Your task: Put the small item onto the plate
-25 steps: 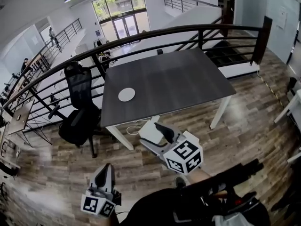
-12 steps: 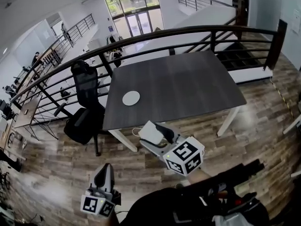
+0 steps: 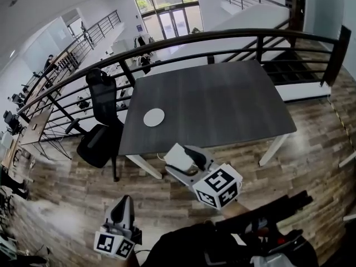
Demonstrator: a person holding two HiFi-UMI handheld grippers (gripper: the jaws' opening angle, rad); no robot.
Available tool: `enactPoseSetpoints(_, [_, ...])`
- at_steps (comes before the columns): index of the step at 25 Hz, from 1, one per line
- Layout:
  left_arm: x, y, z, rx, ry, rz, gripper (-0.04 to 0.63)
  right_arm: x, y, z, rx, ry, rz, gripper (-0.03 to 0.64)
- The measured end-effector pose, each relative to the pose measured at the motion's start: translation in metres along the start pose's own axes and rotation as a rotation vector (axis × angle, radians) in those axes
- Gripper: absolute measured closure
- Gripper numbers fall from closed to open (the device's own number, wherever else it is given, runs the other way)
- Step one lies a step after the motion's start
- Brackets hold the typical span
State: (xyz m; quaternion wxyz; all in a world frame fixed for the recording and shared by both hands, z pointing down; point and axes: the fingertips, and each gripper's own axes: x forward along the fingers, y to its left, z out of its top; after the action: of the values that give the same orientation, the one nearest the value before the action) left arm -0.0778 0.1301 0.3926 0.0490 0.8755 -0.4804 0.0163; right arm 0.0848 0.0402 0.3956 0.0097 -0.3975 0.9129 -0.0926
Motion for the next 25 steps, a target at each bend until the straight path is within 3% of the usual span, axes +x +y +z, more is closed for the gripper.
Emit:
enactPoseSetpoints(11, [0.05, 0.009, -0.007, -0.011, 0.021, -0.06, 0.591, 0.017, -0.032, -0.002, 0.013, 0.008, -0.032, 0.305])
enactPoseSetpoints(25, [0.093, 0.1, 0.008, -0.02, -0.014, -0.14, 0.591, 0.102, -0.04, 0.011, -0.008, 0.017, -0.099, 0.305])
